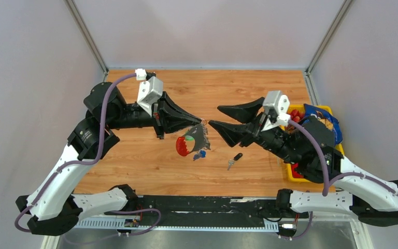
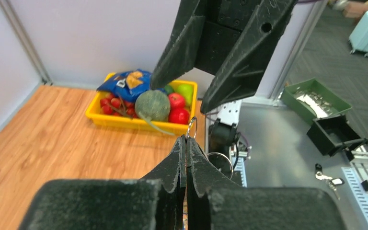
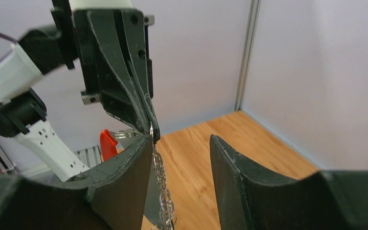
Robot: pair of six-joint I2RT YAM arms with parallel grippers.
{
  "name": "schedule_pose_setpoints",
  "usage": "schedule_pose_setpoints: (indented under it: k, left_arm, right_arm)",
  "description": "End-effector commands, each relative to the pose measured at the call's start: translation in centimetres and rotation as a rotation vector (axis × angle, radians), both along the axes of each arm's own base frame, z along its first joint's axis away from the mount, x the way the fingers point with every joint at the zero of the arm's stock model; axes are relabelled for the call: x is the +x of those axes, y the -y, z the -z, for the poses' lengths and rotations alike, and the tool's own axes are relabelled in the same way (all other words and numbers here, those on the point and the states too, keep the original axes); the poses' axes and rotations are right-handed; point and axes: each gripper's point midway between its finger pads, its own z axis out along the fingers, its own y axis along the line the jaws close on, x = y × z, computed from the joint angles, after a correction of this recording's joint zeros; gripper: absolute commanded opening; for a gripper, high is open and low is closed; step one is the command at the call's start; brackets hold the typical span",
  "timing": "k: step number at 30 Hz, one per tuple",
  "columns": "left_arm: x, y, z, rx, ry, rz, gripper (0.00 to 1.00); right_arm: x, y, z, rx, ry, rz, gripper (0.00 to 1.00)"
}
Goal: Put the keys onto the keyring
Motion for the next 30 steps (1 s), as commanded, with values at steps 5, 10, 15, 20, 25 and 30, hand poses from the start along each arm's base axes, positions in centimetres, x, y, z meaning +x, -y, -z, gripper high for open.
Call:
schedule_pose_setpoints:
  k: [5, 10, 15, 20, 25, 30]
  left_arm:
    - [2.1, -1.3, 4.8, 0.271, -0.043, -0.119, 0.0]
    - [2.7, -2.1, 7.6, 0.377, -0.063, -0.164, 0.0]
    - [2.8, -2.9, 9.6, 0.449, -0.092, -0.189, 0.0]
    - [2.9, -3.0, 11.4, 0.509, -0.125, -0.194, 0.0]
    - [2.5, -2.7, 13.4, 0.579, -0.143, -0.18, 0.0]
    - [2.2, -2.5, 14.5, 0.612, -0.143, -0.169, 0.0]
  right_arm:
    - [0.0, 0.5, 6.6, -0.355, -0.108, 0.01, 0.48]
    - [-1.9, 0.2, 7.6, -0.459, -0.112, -0.101, 0.47]
    - [-2.7, -0.8, 9.7, -0.587, -0.141, -0.171, 0.44]
    - [-2.3, -2.2, 11.5, -0.659, -0.157, -0.233, 0.39]
    - [-1.5, -3.1, 12.6, -0.692, -0.147, -0.276, 0.33]
    - [-0.8, -3.9, 13.2, -0.714, -0.107, -0.287, 0.31]
